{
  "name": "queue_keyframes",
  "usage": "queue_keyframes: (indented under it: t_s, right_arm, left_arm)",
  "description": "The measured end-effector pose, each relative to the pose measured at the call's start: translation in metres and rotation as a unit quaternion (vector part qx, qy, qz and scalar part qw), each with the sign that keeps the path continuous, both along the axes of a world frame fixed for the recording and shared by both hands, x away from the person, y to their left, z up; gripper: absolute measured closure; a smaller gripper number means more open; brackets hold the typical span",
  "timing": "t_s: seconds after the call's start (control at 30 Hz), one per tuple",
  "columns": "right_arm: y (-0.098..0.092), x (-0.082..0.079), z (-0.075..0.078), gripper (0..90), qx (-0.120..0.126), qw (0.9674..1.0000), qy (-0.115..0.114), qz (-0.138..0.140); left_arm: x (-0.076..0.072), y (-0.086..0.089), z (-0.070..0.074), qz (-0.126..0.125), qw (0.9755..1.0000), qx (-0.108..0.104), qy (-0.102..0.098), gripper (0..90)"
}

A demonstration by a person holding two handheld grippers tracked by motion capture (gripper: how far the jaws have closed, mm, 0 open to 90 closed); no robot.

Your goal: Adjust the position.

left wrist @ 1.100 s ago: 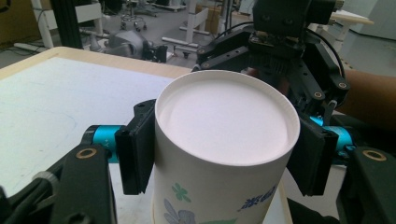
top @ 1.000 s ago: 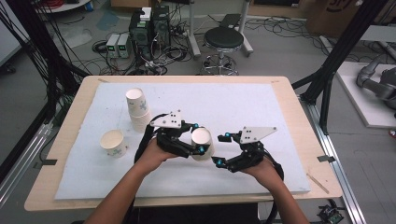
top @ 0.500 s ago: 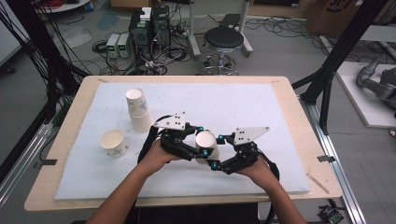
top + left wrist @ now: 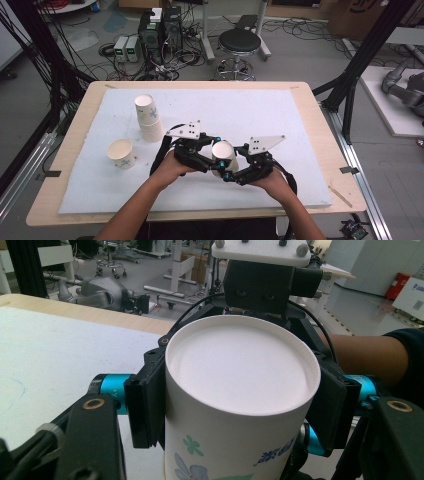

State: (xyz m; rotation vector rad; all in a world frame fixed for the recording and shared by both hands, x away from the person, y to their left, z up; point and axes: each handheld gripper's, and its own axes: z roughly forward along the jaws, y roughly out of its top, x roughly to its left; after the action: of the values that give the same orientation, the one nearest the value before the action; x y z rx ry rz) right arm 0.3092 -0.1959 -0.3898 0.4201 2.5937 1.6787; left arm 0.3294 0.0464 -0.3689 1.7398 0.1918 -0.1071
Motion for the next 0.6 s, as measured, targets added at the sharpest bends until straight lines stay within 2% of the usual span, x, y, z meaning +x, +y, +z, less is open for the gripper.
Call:
queue_keyframes:
  t_s: [0.13, 0.17, 0.23, 0.3, 0.5, 0.6]
  right_arm:
    - [0.0, 0.0, 0.001, 32.4, -0.003, 1.0, -0.001, 0.004]
    - [0.0, 0.0, 0.001, 32.8, -0.007, 1.0, -0.002, 0.004]
    - [-0.001, 0.0, 0.001, 33.6, -0.011, 0.9999, -0.001, 0.008]
    - [-0.001, 0.0, 0.001, 34.4, -0.019, 0.9997, -0.005, 0.011]
    - [-0.002, 0.001, 0.004, 35.0, -0.062, 0.998, -0.007, 0.011]
    - [-0.001, 0.002, 0.007, 35.1, -0.074, 0.9971, -0.006, 0.015]
  left_arm:
    - [-0.001, 0.001, 0.001, 0.004, 0.9999, 0.007, -0.006, 34.4]
    - [-0.002, 0.001, 0.001, 0.014, 0.9998, 0.007, -0.011, 32.4]
    - [-0.002, 0.002, 0.003, 0.03, 0.9994, 0.012, -0.01, 21.3]
    - [-0.001, 0.004, 0.005, 0.035, 0.9992, 0.016, -0.008, 17.8]
    - [0.001, 0.012, 0.01, 0.03, 0.9985, 0.046, -0.006, 17.2]
    - [0.0, 0.014, 0.011, 0.022, 0.9978, 0.062, -0.009, 17.2]
